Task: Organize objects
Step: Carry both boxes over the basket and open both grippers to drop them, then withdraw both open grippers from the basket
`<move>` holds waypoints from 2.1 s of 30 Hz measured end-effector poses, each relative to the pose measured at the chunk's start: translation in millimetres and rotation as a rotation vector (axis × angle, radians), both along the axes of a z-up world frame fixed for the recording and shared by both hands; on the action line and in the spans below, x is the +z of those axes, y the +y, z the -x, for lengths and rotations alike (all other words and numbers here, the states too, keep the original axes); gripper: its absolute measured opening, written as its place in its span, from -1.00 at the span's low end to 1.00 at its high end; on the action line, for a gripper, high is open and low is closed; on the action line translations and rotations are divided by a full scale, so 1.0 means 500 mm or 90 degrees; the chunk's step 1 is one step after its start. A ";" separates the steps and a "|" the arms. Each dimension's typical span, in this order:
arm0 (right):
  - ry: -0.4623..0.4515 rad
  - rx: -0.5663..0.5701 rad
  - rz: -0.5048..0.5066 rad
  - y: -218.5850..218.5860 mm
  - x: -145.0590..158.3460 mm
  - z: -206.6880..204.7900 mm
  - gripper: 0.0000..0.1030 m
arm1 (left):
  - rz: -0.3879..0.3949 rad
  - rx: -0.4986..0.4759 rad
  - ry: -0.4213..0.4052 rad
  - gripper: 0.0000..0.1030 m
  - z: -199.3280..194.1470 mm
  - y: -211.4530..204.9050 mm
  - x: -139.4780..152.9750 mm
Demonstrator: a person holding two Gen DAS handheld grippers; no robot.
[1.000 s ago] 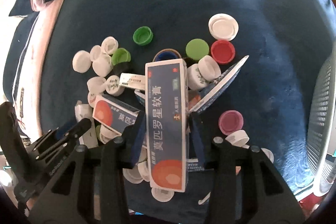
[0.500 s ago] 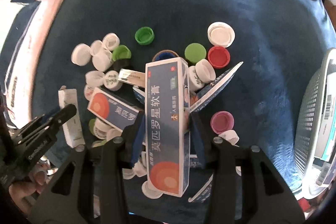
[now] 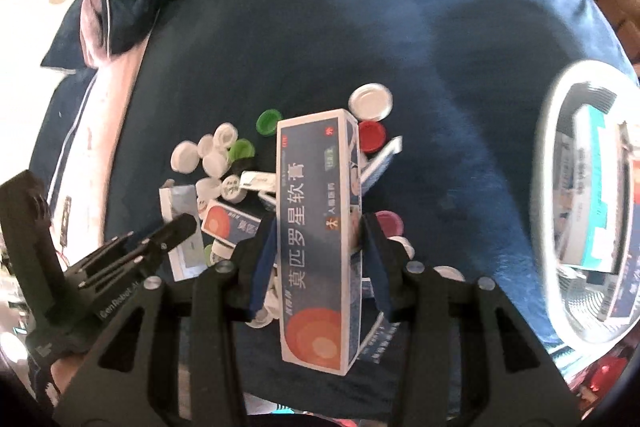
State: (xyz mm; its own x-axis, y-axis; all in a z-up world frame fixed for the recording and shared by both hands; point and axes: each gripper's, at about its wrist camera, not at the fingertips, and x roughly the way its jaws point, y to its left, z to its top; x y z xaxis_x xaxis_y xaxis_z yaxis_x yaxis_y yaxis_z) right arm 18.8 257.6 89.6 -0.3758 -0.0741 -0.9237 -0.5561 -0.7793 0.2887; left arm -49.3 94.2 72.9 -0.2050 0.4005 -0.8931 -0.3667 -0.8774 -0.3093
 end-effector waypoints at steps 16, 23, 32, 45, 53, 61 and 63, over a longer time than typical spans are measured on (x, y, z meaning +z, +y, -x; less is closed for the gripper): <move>0.056 -0.240 -0.162 0.226 0.116 -0.256 -0.17 | -0.124 -0.172 0.013 -0.48 -0.135 0.253 0.134; 0.008 -0.366 -0.244 0.330 0.119 -0.389 -0.17 | -0.150 -0.222 -0.007 -0.48 -0.191 0.372 0.144; -0.040 -0.340 -0.277 0.367 0.095 -0.387 -0.15 | -0.157 -0.263 -0.015 -0.48 -0.240 0.466 0.147; 0.094 -0.528 -0.174 0.392 0.124 -0.510 0.38 | -0.166 -0.271 -0.047 -0.48 -0.280 0.548 0.140; 0.091 -0.488 -0.177 0.383 0.127 -0.482 0.38 | -0.108 -0.214 -0.027 -0.48 -0.237 0.541 0.112; 0.095 -0.454 -0.183 0.373 0.131 -0.452 0.39 | -0.104 -0.187 -0.043 -0.48 -0.183 0.535 0.077; 0.093 -0.447 -0.188 0.369 0.133 -0.445 0.39 | -0.086 -0.187 -0.034 -0.32 -0.179 0.537 0.070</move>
State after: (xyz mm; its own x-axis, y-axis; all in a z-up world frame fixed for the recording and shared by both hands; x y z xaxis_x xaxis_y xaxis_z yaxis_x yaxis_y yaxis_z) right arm 241.5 442.3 155.9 -0.3634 0.4683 -0.8054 -0.9204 -0.3141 0.2326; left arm 40.1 362.7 107.9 -0.0177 0.5513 -0.8341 -0.5788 -0.6859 -0.4411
